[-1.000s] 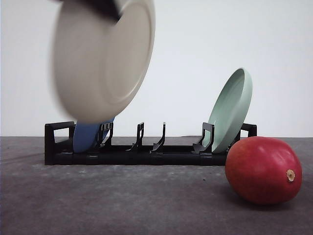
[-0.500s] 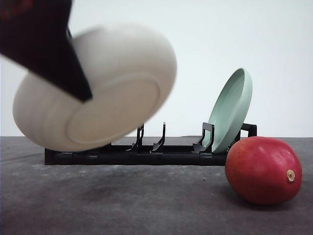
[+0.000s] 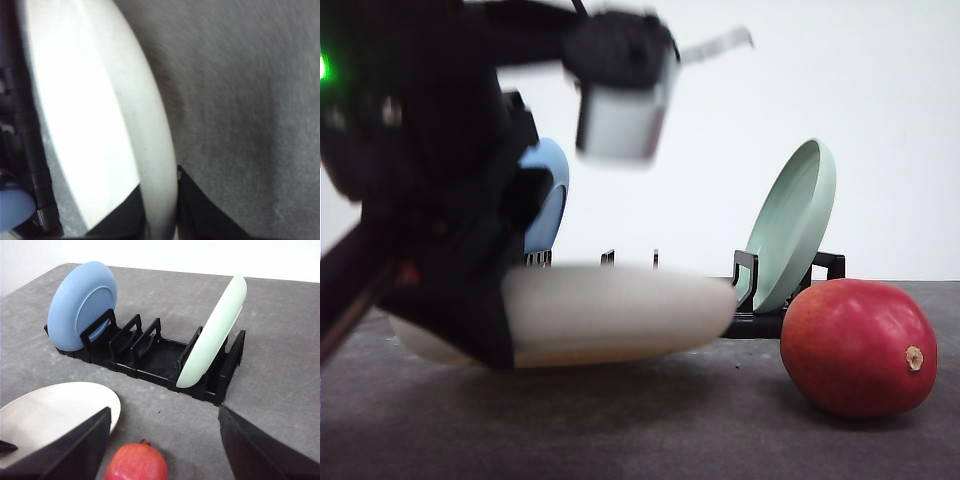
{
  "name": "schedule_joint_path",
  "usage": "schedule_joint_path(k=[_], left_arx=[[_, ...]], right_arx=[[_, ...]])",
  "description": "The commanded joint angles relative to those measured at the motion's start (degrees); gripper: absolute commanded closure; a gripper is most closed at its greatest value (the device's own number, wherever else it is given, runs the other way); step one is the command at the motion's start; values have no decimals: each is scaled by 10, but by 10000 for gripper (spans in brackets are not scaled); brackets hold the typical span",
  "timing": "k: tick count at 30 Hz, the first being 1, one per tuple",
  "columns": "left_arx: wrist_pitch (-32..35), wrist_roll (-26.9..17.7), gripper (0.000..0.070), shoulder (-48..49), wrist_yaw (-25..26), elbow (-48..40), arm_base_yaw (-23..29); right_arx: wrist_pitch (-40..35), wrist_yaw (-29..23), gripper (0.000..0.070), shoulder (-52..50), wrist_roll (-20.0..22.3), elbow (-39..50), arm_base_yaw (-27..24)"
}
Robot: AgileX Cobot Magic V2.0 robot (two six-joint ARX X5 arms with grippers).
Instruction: Place pomegranate in white plate
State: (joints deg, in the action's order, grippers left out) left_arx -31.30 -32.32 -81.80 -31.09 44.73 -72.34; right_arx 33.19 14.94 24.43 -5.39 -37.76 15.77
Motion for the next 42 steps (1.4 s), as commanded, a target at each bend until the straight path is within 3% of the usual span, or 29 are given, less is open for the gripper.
schedule_joint_path(k=[1, 4, 8, 10, 13, 16, 20, 25, 35, 42], left_arx=[[-1, -13, 671, -16, 4, 5, -8], [1, -10, 620, -27, 4, 5, -9], [7, 23, 364, -26, 4, 6, -9], [6, 50, 288, -24, 4, 8, -8], [-1, 94, 263, -12, 20, 16, -5], [-24, 145, 262, 14, 75, 31, 10], [-48, 226, 182, 62, 177, 45, 52], [-61, 298, 184, 131, 308, 45, 136], [-57, 337, 186, 274, 325, 45, 352], [-43, 346, 188, 355, 337, 38, 464]], right_arx=[[-6, 0, 271, 2, -6, -7, 3], [-6, 0, 271, 2, -6, -7, 3], [-6, 0, 271, 2, -6, -7, 3], [-6, 0, 271, 2, -6, -7, 3], [-6, 0, 271, 2, -6, -7, 3], [-6, 0, 271, 2, -6, -7, 3], [-6, 0, 271, 2, -6, -7, 3], [-6, 0, 271, 2, -6, -7, 3], [14, 1, 271, 2, -6, -7, 3], [45, 1, 271, 2, -6, -7, 3]])
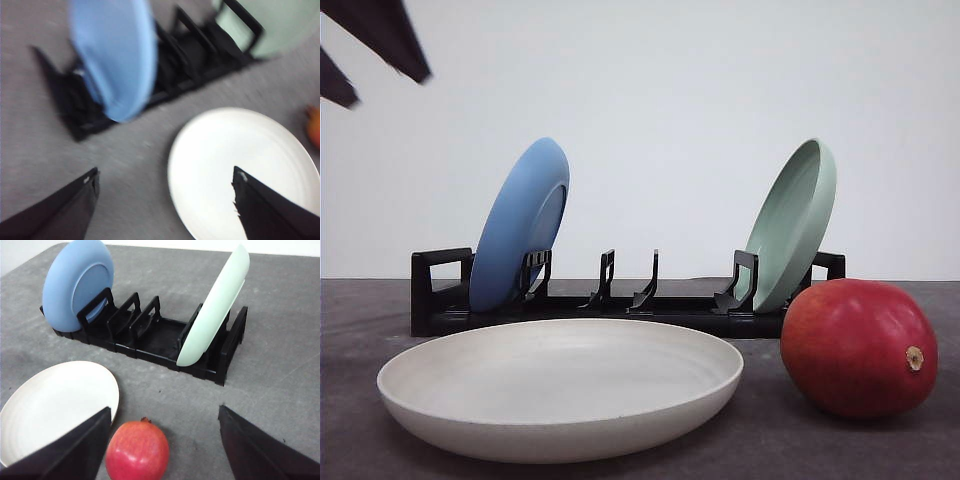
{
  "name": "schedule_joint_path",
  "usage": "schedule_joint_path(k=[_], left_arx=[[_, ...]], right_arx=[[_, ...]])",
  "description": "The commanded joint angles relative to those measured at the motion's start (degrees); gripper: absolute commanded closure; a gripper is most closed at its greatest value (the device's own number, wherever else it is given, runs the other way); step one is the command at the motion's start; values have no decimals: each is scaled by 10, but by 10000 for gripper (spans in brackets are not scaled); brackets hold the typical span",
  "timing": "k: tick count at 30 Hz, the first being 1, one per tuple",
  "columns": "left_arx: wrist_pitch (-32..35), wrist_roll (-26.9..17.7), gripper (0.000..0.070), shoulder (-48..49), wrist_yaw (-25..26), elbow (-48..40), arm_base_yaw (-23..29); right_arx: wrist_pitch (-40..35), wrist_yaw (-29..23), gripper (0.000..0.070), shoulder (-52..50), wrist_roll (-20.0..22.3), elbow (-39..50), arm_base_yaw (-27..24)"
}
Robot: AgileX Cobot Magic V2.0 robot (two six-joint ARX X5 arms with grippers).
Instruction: Place pomegranate in white plate
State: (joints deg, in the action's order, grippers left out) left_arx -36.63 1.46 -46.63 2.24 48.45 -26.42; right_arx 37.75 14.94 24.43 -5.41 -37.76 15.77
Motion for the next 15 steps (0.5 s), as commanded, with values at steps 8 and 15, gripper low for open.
schedule_joint_path(k=[8, 15], left_arx=[[45, 30, 188, 75, 9, -59, 94], [19, 22, 188, 97, 13, -86, 107]], right_arx=[[45, 25, 271, 44, -16, -7, 6], [78, 18, 260, 145, -33, -21, 53]])
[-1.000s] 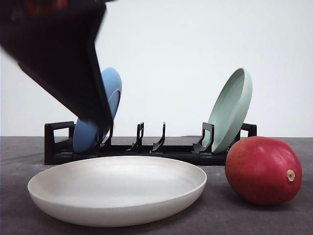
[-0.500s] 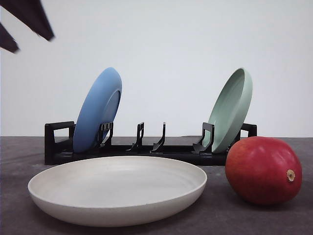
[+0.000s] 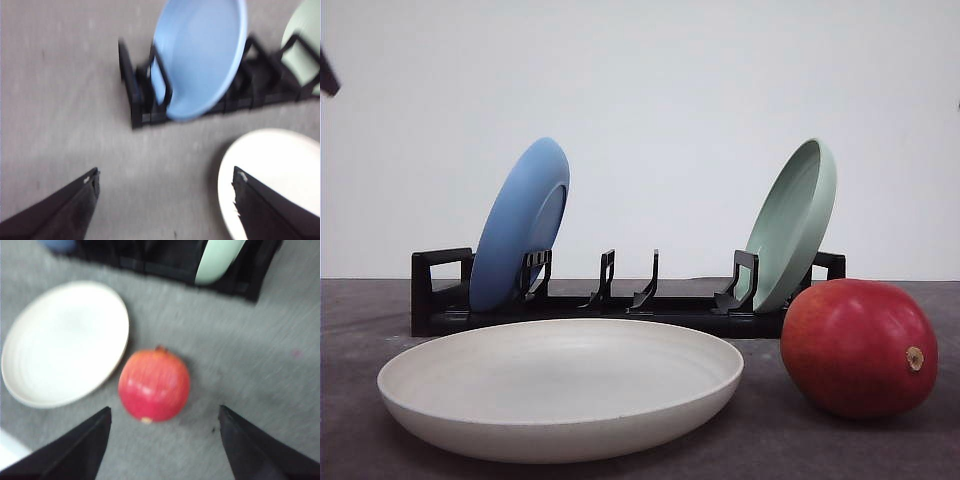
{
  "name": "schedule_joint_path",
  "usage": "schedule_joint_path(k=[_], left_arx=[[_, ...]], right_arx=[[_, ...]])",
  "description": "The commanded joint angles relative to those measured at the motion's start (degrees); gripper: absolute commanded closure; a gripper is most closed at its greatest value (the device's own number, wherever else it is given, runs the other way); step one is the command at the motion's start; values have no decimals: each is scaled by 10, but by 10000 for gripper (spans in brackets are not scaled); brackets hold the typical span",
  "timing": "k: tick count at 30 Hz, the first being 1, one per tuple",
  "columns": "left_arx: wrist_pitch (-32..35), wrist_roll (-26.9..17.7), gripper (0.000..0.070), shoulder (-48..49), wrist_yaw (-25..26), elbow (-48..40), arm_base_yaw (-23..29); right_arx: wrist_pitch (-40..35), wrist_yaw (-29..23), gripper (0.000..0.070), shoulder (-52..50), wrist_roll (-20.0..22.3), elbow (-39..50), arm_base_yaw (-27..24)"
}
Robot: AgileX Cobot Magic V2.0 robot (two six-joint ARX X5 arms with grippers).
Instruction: Place pomegranate in white plate
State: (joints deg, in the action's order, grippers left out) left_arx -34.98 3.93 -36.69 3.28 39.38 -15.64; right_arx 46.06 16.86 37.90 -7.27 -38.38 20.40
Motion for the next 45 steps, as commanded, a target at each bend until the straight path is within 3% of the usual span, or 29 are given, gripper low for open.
schedule_joint_path(k=[1, 4, 9, 14, 25, 30, 34, 38, 45], left_arx=[[1, -3, 188, -2, 2, 5, -1], [5, -6, 188, -2, 2, 5, -1], [6, -14, 188, -3, 2, 5, -1], [6, -14, 189, -3, 2, 5, -1], [5, -14, 189, -3, 2, 5, -1], [6, -14, 189, -3, 2, 5, -1], [5, -14, 189, -3, 2, 5, -1], [5, -13, 189, -3, 2, 5, -1], [5, -13, 189, -3, 2, 5, -1]], right_arx=[[-6, -5, 240, 27, -20, -18, 17], [-15, -11, 144, 78, -28, -27, 45], [-44, -72, 120, 161, -45, -40, 93], [-99, -102, 46, 244, -69, -42, 120], [-160, -108, 52, 382, -88, -42, 132], [-154, -106, 192, 394, -89, -42, 132], [-110, -104, 197, 392, -86, -63, 132], [-49, -103, 197, 392, -57, -110, 135], [-7, -102, 197, 394, -13, -182, 177]])
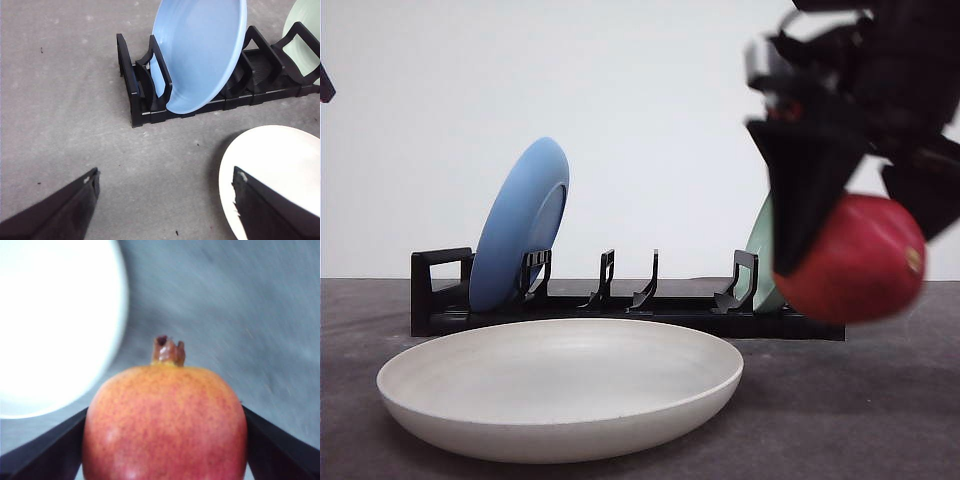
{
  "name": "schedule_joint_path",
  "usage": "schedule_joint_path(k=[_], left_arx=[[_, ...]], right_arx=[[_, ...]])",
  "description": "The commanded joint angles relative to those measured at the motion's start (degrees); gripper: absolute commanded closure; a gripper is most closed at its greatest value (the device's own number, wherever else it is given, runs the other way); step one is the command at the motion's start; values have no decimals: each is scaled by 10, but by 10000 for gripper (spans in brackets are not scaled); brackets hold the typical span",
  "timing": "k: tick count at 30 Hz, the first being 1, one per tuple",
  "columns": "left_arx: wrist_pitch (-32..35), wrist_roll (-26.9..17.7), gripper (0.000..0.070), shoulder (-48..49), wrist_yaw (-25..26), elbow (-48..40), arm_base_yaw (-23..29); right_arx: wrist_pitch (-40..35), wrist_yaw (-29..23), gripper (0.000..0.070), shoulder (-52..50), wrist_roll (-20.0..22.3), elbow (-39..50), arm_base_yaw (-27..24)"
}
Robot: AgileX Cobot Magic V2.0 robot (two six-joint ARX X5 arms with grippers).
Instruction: Place pomegranate in white plate
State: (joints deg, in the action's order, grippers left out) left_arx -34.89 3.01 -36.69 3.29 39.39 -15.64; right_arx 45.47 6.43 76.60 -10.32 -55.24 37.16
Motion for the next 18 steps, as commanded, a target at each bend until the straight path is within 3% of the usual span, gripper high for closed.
schedule_joint_path(k=[1, 18], left_arx=[[4, -4, 189, -3, 2, 5, -1], [4, -4, 189, -3, 2, 5, -1]], right_arx=[[-3, 3, 197, 9, 18, -19, 17], [-95, 27, 196, 222, 18, -152, 135]])
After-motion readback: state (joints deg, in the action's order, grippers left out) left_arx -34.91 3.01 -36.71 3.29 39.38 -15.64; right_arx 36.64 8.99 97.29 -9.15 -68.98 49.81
